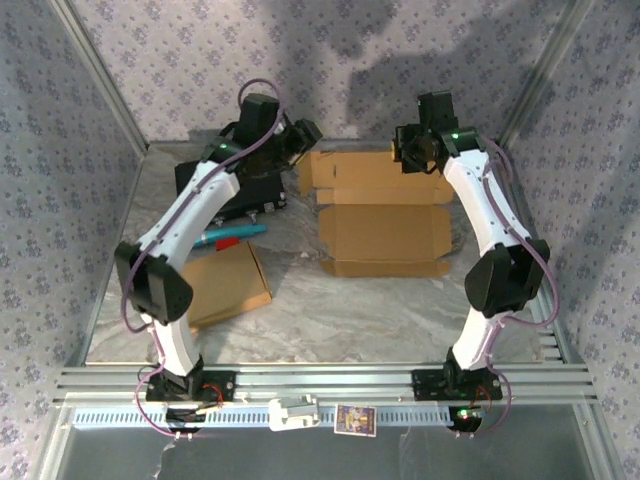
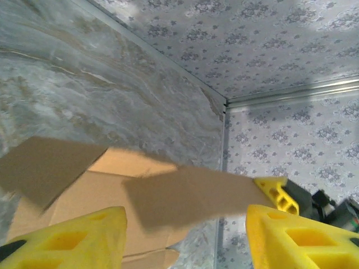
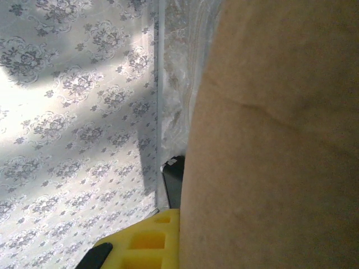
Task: Fold the paper box
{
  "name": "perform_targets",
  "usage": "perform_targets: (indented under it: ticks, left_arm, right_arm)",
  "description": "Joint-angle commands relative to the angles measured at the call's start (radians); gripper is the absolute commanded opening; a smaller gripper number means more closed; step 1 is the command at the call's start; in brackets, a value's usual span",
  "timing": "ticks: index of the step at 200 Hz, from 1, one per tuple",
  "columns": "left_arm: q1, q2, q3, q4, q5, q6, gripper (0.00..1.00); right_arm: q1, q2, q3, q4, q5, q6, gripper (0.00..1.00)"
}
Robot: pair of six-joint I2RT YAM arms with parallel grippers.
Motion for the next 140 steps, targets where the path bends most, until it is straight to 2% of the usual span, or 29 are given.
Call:
perform_targets:
  ticks: [1, 36, 71, 118, 140]
  left_arm:
    - [-0.004, 0.073, 0.085, 0.063, 0.037, -0.043, 0.58]
    - [-0.039, 0.161, 0.207, -0.006, 0.087, -0.056, 0.57]
    - [-0.061, 0.127, 0.112, 0.031, 0.093, -0.109, 0.57]
    - [-0.077, 0.147, 0.105, 0.056, 0.123, -0.16, 0.54]
    - [-0.078, 0.148, 0.098, 0.05, 0.094, -0.161, 0.52]
  right_arm:
    - [-0.013, -0.031, -0.034, 0.03, -0.023, -0.014, 0.0]
    - [-0.027, -0.04, -0.058, 0.049, -0.039, -0.017, 0.0]
    - [-0.03, -0.035, -0.066, 0.065, -0.05, -0.025, 0.0]
    - [-0.027, -0.034, -0.094, 0.102, -0.087, -0.021, 0.0]
    - [-0.028, -0.04, -0.102, 0.106, -0.098, -0.028, 0.0]
